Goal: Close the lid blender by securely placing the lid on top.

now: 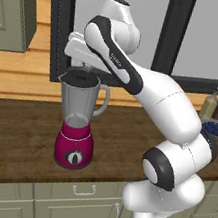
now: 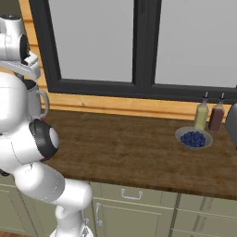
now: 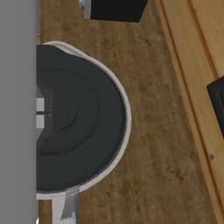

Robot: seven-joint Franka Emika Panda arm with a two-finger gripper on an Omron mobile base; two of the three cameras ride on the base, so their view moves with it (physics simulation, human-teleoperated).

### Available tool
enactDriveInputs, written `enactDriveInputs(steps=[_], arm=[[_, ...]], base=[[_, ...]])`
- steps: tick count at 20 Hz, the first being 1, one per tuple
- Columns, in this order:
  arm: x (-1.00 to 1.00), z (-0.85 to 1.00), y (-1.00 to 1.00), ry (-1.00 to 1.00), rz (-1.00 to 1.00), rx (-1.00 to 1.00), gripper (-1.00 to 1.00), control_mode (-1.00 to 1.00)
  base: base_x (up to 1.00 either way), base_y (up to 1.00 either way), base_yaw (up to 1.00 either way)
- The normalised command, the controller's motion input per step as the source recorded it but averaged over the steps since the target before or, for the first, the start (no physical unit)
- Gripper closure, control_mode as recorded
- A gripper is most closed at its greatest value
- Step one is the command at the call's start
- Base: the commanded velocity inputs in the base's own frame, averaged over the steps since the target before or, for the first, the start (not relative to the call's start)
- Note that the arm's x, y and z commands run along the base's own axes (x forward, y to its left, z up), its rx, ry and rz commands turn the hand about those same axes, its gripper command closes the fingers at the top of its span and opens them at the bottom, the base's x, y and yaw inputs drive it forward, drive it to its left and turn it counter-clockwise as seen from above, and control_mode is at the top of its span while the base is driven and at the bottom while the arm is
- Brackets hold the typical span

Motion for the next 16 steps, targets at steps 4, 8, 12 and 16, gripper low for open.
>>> enactDriveInputs(steps=[4, 8, 12, 16], arm=[[0.00, -0.39, 0.00, 0.00, 0.00, 0.05, 1.00, -1.00], [-0.11, -0.10, 0.00, -0.19, 0.00, 0.04, 1.00, -1.00], [-0.51, 0.08, -0.11, -0.27, 0.00, 0.04, -1.00, -1.00], [-0.19, 0.16, -0.31, -0.22, 0.00, 0.08, -1.00, -1.00]], base=[[0.00, 0.00, 0.00], [0.00, 0.00, 0.00], [0.00, 0.00, 0.00], [0.00, 0.00, 0.00]])
